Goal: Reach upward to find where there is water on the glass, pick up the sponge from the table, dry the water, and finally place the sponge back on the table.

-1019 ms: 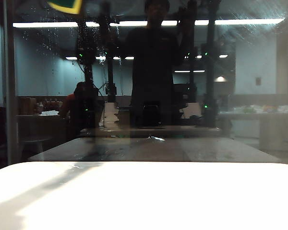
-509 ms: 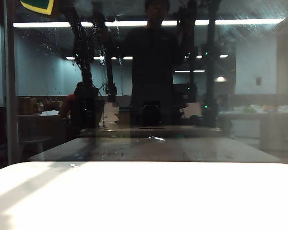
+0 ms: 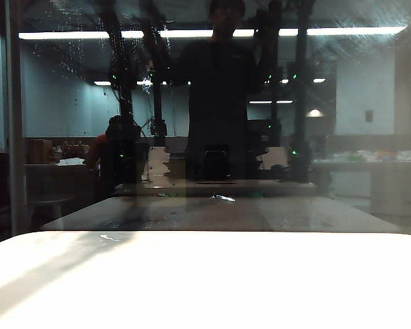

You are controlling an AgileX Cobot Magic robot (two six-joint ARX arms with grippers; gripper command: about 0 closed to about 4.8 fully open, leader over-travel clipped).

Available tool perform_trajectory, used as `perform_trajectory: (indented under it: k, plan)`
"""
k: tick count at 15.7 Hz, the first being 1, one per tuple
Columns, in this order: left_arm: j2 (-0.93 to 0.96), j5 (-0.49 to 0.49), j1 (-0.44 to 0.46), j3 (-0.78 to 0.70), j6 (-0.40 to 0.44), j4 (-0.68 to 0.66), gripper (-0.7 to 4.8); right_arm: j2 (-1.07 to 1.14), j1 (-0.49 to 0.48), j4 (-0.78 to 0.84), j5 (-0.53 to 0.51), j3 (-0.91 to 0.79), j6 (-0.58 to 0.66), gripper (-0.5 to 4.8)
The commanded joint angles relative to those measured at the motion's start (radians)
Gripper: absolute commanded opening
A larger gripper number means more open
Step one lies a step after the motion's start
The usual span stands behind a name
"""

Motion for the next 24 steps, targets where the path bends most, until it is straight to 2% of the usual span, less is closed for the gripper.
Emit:
perform_trajectory:
  k: [1,3,6,9,12,16,19,20,24]
  plan:
    - [-0.059,0.060,-0.025,0.006,-0.003,0.012,-0.06,-0.011,0.000,0.010,0.001,0.005,-0.003,-0.06]
    - [-0.092,0.109,-0.057,0.005,-0.003,0.011,-0.06,-0.014,0.000,0.010,0.001,0.005,-0.003,-0.06]
    - [-0.153,0.114,-0.091,0.005,-0.002,-0.032,-0.06,-0.032,0.000,0.009,0.035,0.005,-0.003,-0.06]
    - [-0.206,0.111,-0.103,0.005,0.004,-0.075,-0.06,-0.064,0.000,0.009,0.188,0.005,-0.004,-0.06]
    - [-0.259,0.056,-0.103,0.004,0.050,-0.106,-0.06,-0.086,0.000,0.008,0.200,0.005,-0.005,-0.06]
    - [-0.329,-0.032,-0.103,0.000,0.077,-0.167,-0.06,-0.115,0.000,-0.025,0.293,0.005,-0.011,-0.06]
    - [-0.421,-0.058,-0.103,-0.110,0.104,-0.169,-0.06,-0.136,0.000,-0.066,0.380,0.004,-0.034,-0.06]
    - [-0.491,-0.060,-0.103,-0.226,0.122,-0.167,-0.06,-0.147,0.001,-0.077,0.386,0.003,-0.053,-0.06]
    - [-0.663,-0.072,-0.103,-0.490,0.140,-0.131,-0.06,-0.193,0.001,-0.092,0.427,0.002,-0.053,-0.06]
